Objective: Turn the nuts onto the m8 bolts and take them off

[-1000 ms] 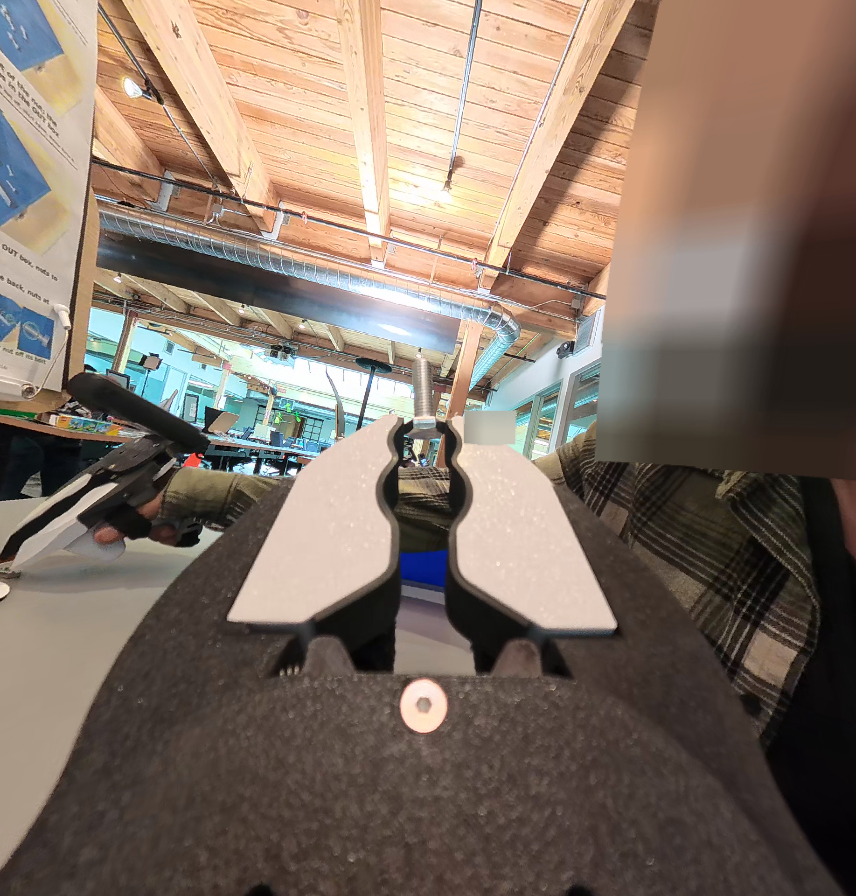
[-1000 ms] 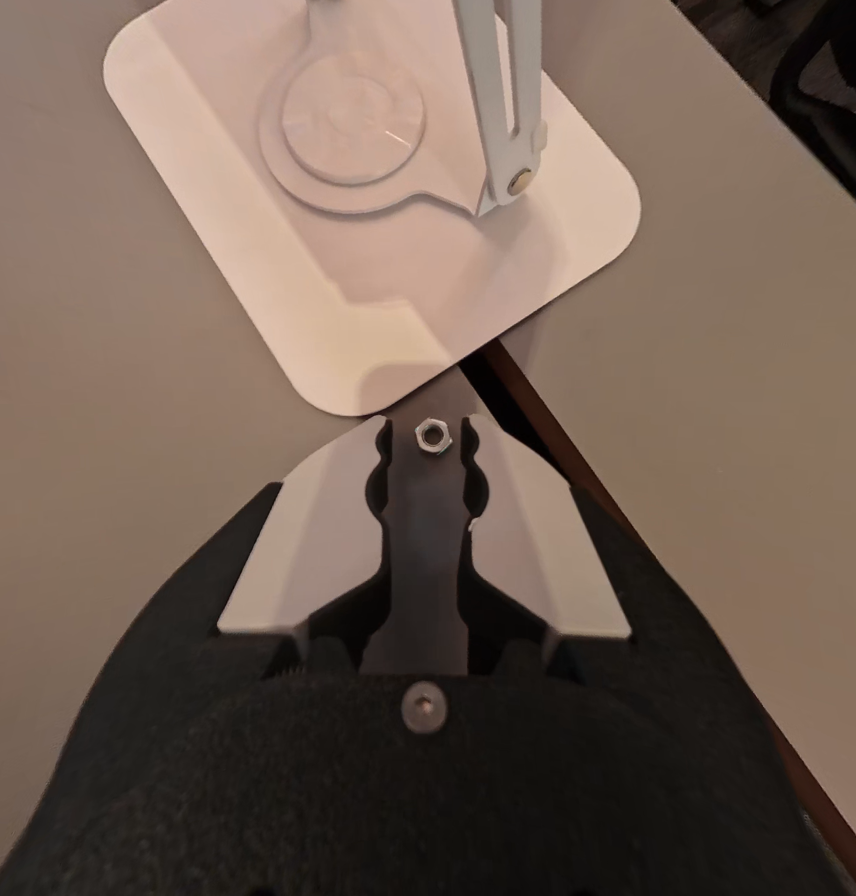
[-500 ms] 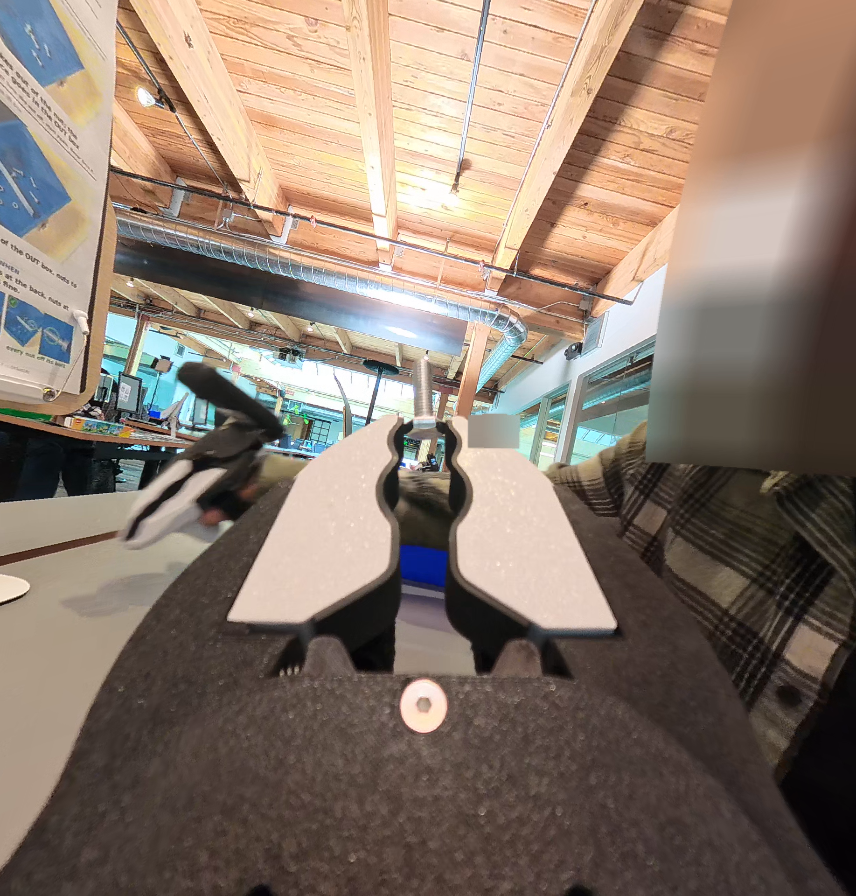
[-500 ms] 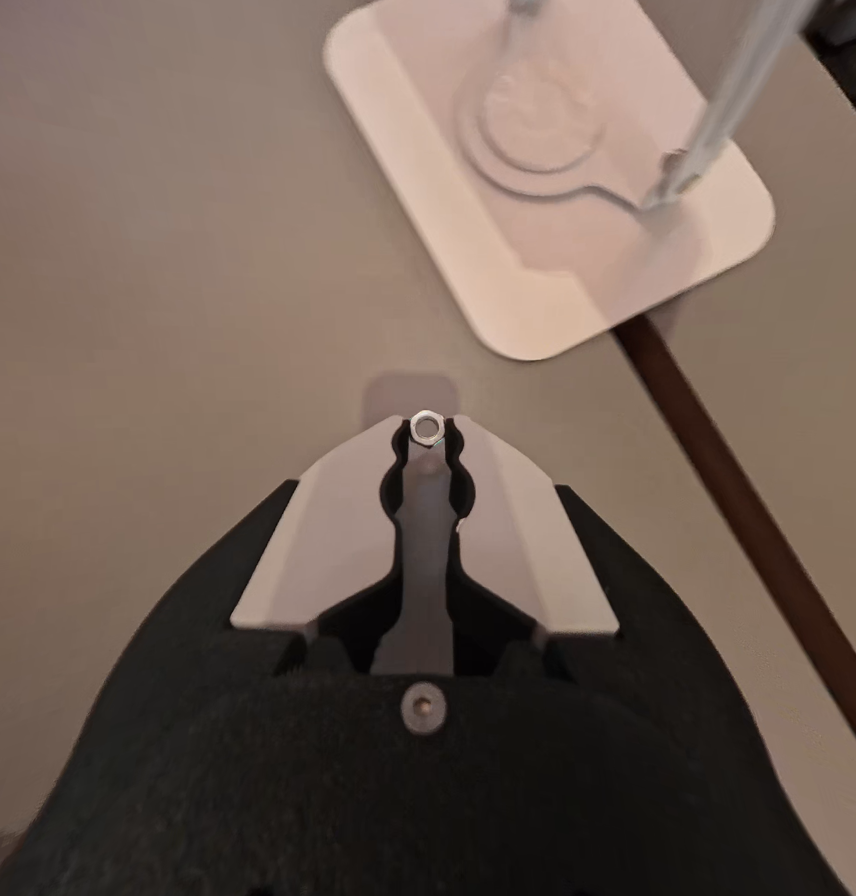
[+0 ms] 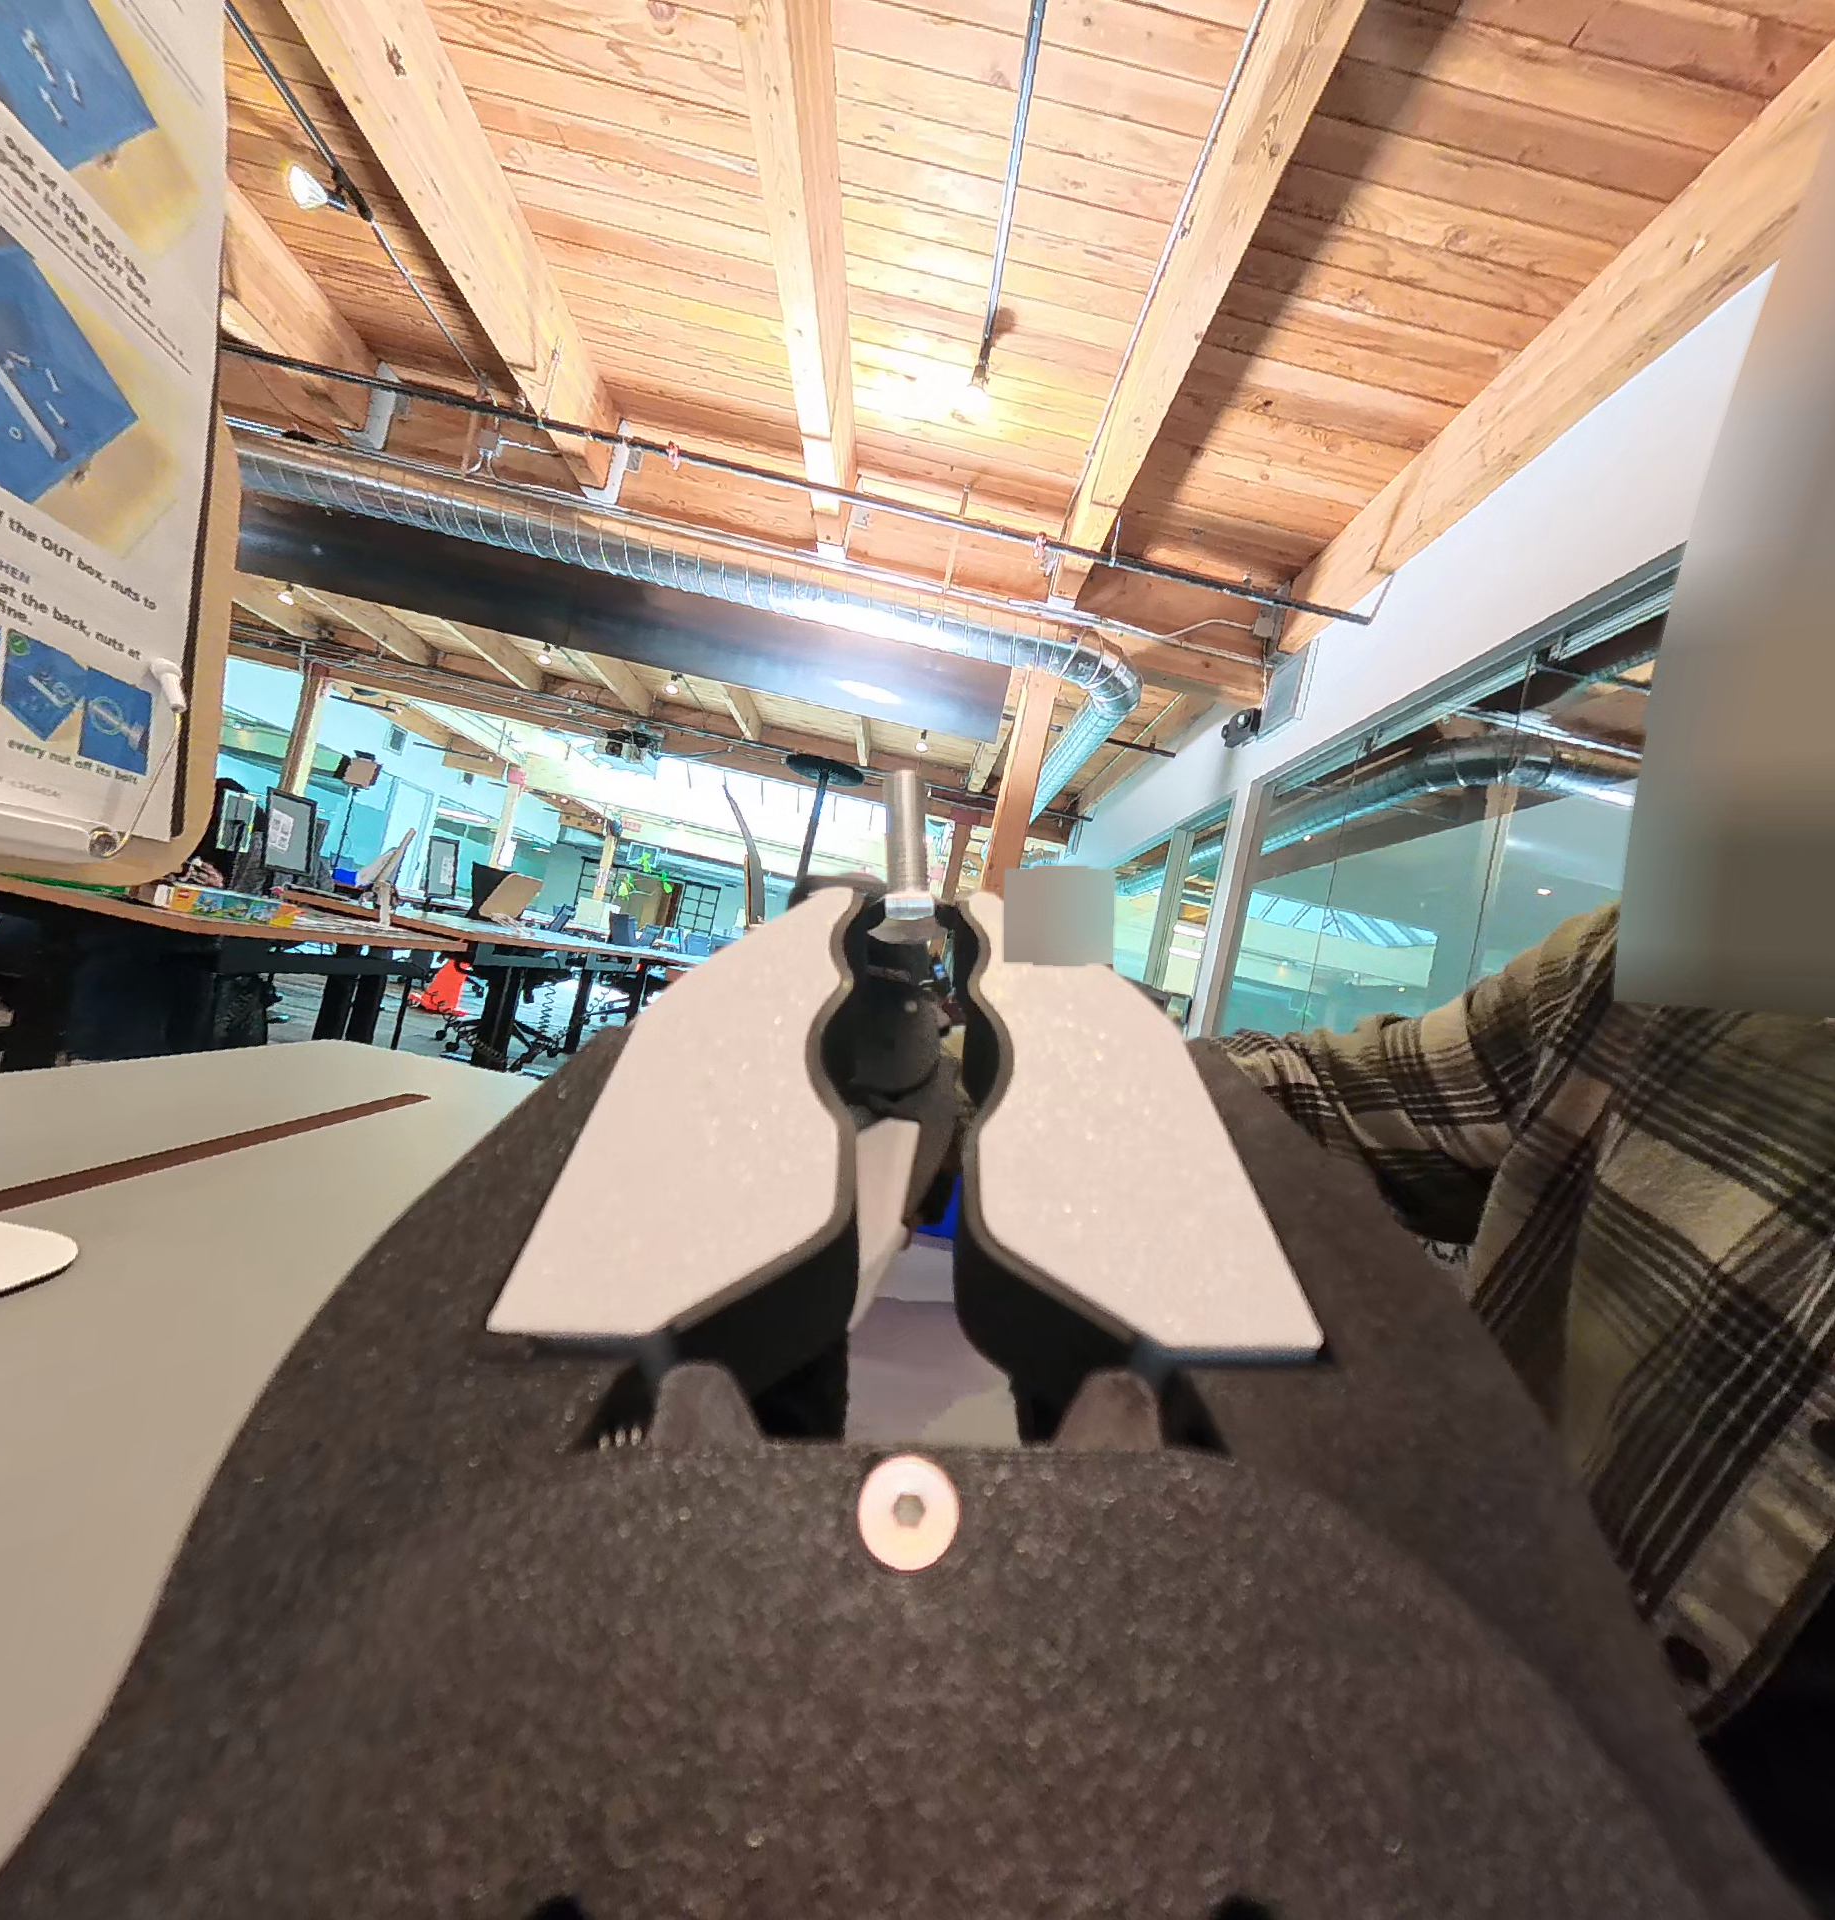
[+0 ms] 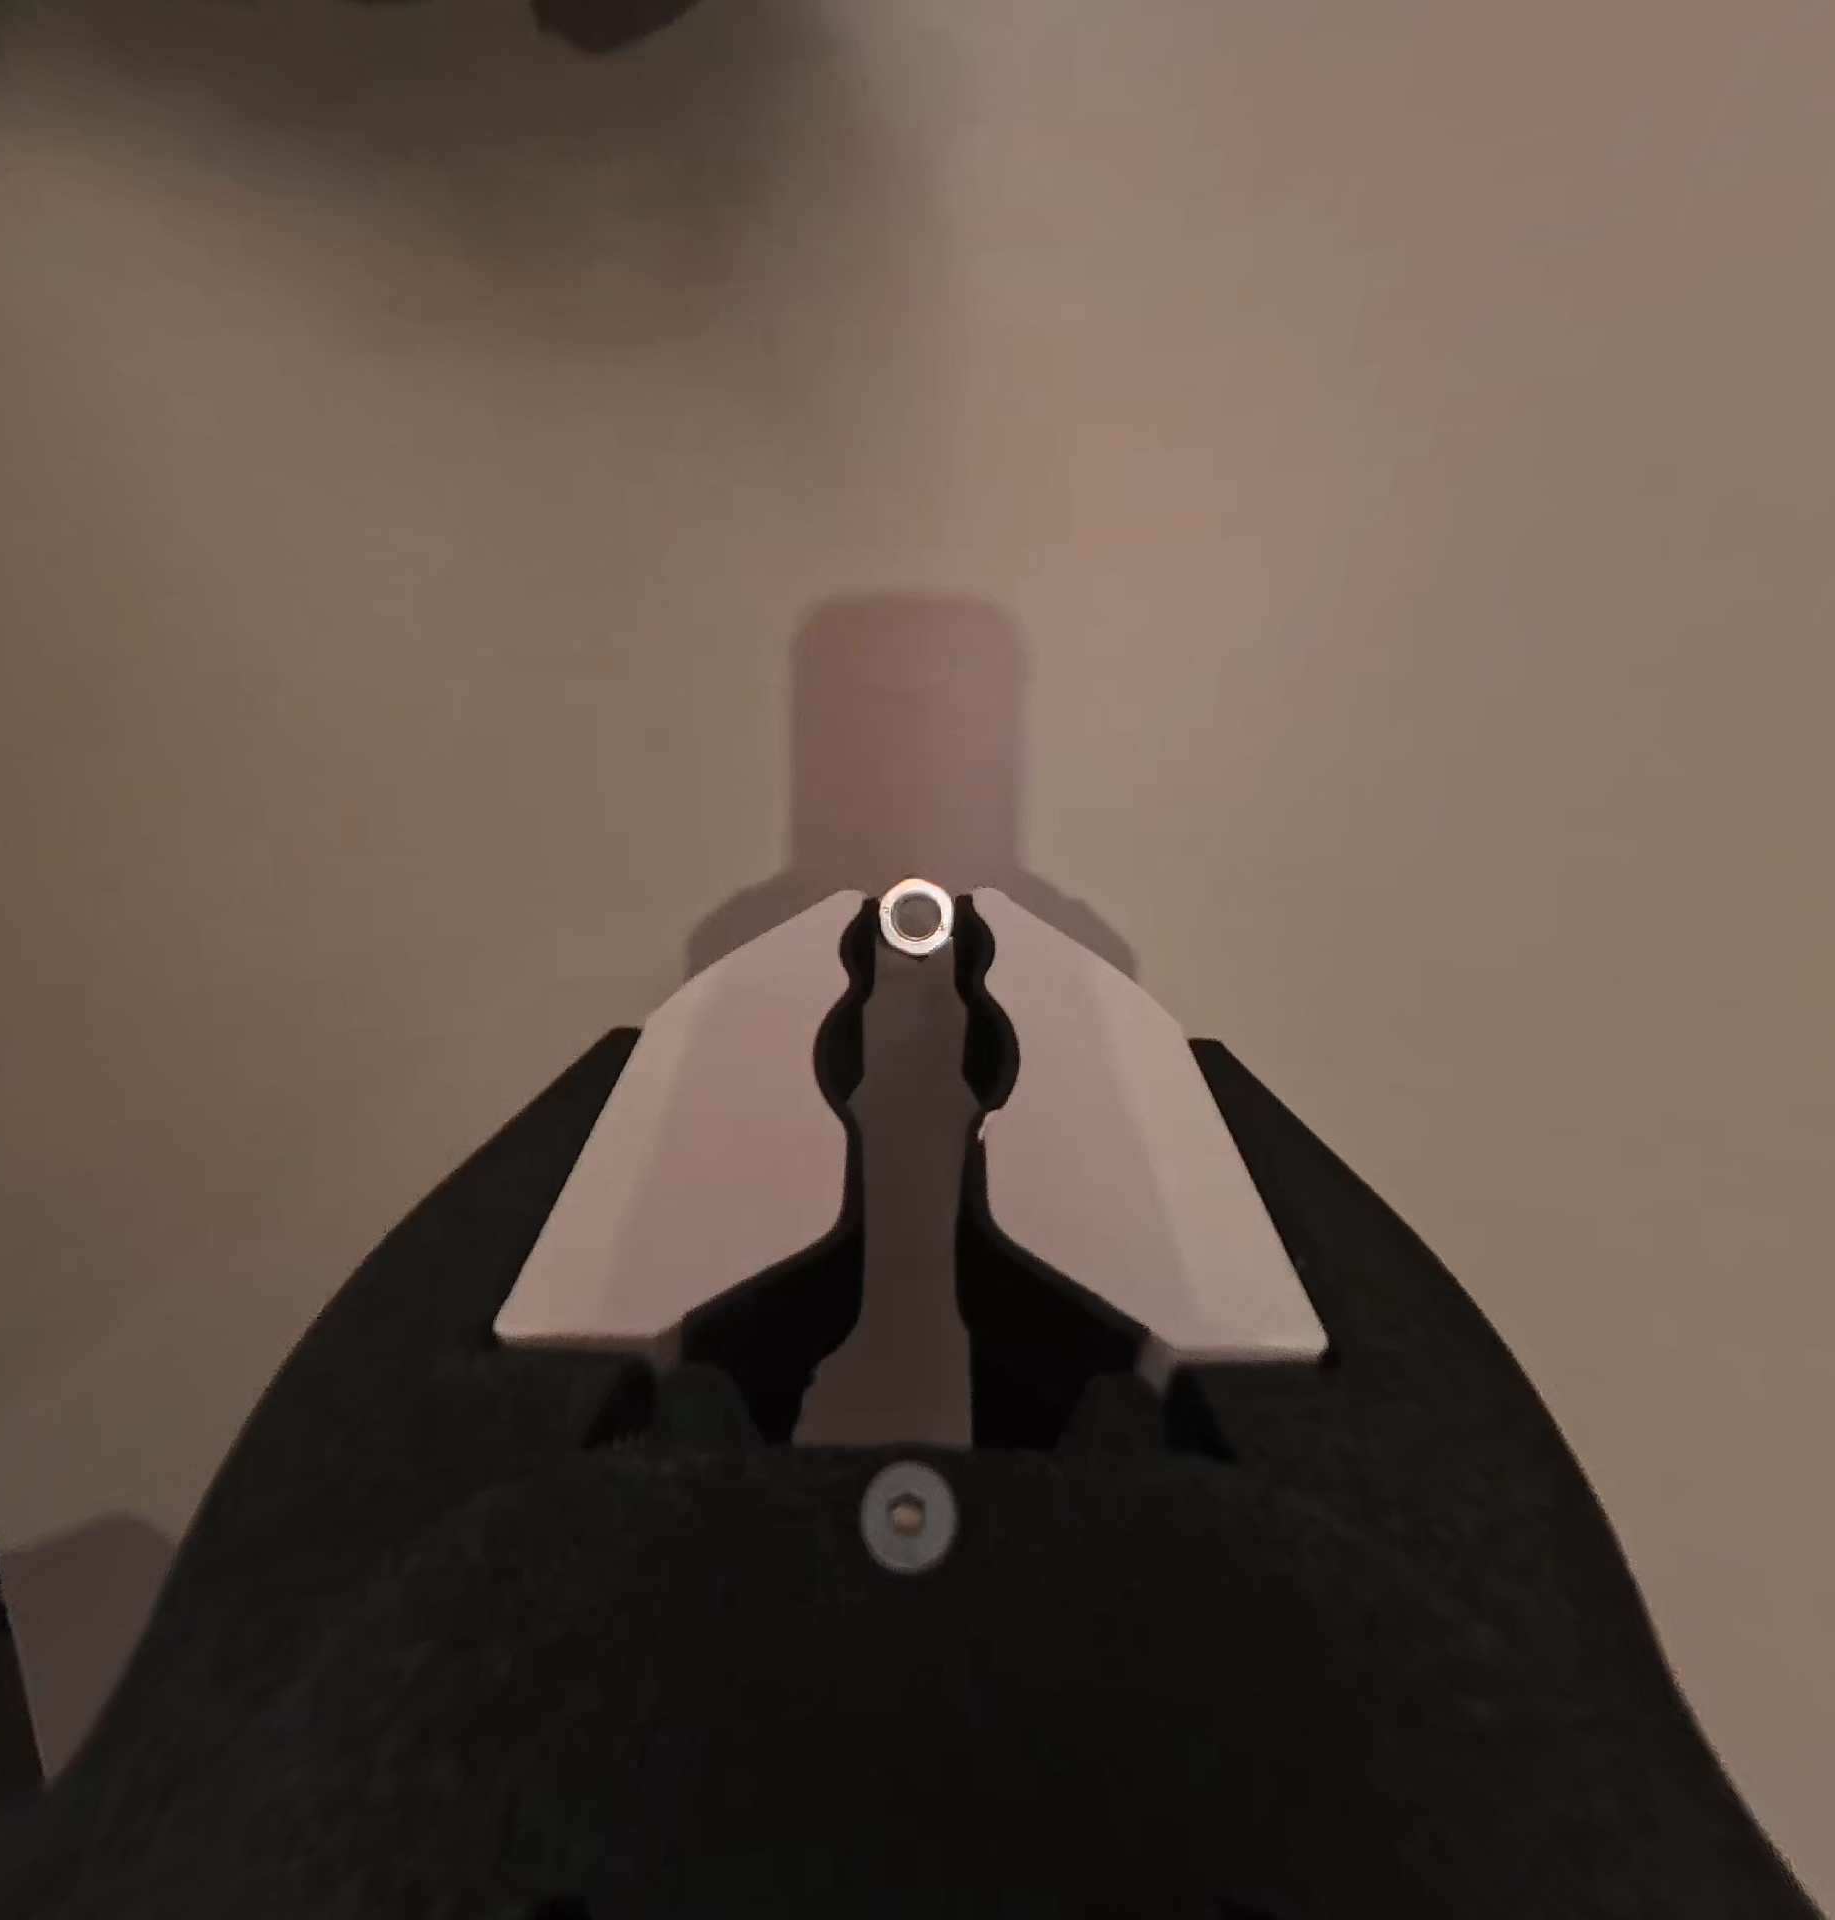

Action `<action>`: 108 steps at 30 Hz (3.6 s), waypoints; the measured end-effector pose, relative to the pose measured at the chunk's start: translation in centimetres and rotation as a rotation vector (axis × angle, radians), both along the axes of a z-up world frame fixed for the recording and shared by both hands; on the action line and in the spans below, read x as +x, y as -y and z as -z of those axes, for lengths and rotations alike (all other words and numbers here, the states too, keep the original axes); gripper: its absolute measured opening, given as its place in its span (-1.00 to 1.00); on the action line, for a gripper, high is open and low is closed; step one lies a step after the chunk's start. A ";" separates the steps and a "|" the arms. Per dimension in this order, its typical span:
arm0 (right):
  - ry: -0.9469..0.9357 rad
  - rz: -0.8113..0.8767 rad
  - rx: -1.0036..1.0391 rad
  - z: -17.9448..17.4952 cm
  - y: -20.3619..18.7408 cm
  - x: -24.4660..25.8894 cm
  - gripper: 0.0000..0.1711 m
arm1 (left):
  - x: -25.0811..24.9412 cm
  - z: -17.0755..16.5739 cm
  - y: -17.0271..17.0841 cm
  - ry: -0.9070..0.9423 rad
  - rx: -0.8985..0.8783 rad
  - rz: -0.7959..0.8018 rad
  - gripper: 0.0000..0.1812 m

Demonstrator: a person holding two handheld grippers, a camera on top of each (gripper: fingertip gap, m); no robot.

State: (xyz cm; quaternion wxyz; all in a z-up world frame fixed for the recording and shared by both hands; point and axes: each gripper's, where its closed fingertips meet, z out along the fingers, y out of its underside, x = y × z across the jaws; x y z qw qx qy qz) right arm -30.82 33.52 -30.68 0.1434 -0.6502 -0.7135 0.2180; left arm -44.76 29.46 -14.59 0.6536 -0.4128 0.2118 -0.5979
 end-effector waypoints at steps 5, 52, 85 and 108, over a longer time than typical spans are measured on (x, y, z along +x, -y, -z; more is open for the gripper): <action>0.050 -0.021 -0.006 2.0 0.5 0.3 -0.84 | 0.0 0.0 0.0 -0.015 0.004 -0.008 -0.84; 0.463 -0.439 0.165 2.7 1.4 0.7 -0.79 | -0.4 -0.2 0.1 -0.050 0.028 -0.045 -0.84; 0.096 -0.548 0.086 -20.5 5.9 -10.8 -0.84 | 2.5 -1.3 2.1 0.141 0.005 0.145 -0.84; 0.278 -0.519 -0.060 -19.0 6.0 -11.5 -0.83 | 3.0 -1.5 2.1 0.048 0.033 0.039 -0.84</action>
